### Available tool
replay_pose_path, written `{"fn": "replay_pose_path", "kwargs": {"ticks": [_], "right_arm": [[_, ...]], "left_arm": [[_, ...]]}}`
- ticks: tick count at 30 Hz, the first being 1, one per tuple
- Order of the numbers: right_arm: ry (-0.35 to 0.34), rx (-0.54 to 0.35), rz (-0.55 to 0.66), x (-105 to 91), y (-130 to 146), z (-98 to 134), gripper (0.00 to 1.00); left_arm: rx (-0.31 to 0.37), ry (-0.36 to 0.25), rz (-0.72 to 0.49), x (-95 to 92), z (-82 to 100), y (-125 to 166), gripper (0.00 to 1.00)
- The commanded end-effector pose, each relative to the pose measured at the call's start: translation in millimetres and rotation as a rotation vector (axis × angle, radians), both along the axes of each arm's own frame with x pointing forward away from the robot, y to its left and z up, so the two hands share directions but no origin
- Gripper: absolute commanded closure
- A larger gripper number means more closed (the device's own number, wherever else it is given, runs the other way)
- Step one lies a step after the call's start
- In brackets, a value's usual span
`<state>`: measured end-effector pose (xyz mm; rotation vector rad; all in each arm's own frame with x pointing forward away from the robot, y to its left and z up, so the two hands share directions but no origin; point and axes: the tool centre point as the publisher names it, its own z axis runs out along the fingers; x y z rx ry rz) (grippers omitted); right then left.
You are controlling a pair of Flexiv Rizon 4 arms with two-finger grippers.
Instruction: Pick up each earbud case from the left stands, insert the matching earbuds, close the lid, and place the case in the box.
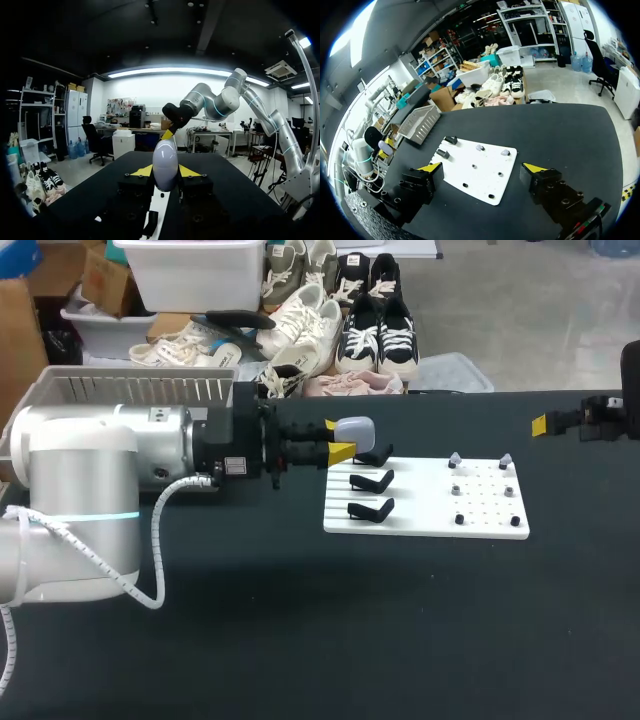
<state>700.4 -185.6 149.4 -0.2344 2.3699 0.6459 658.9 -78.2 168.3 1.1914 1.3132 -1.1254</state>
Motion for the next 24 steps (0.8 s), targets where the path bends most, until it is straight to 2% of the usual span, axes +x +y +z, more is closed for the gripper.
{"fn": "replay_pose_path", "kwargs": {"ticks": [1, 4, 8, 22, 24], "right_arm": [[0.001, 0.001, 0.002, 0.6, -1, 0, 0.00], [0.001, 0.001, 0.002, 0.6, -1, 0, 0.00], [0.001, 0.001, 0.002, 0.6, -1, 0, 0.00], [0.001, 0.001, 0.002, 0.6, -1, 0, 0.00], [-0.012, -0.014, 0.038, -4.2, 7, 2, 0.00]], "left_arm": [[-0.001, -0.003, 0.017, -3.1, -0.1, -1, 1.00], [-0.034, -0.019, -0.029, -3.9, 1.1, -12, 1.00], [-0.046, -0.029, -0.093, -3.2, -1.9, -24, 1.00], [-0.012, -0.004, -0.205, -7.0, -14.8, -37, 1.00], [-0.010, -0.001, -0.210, -7.7, -16.6, -38, 1.00]]}}
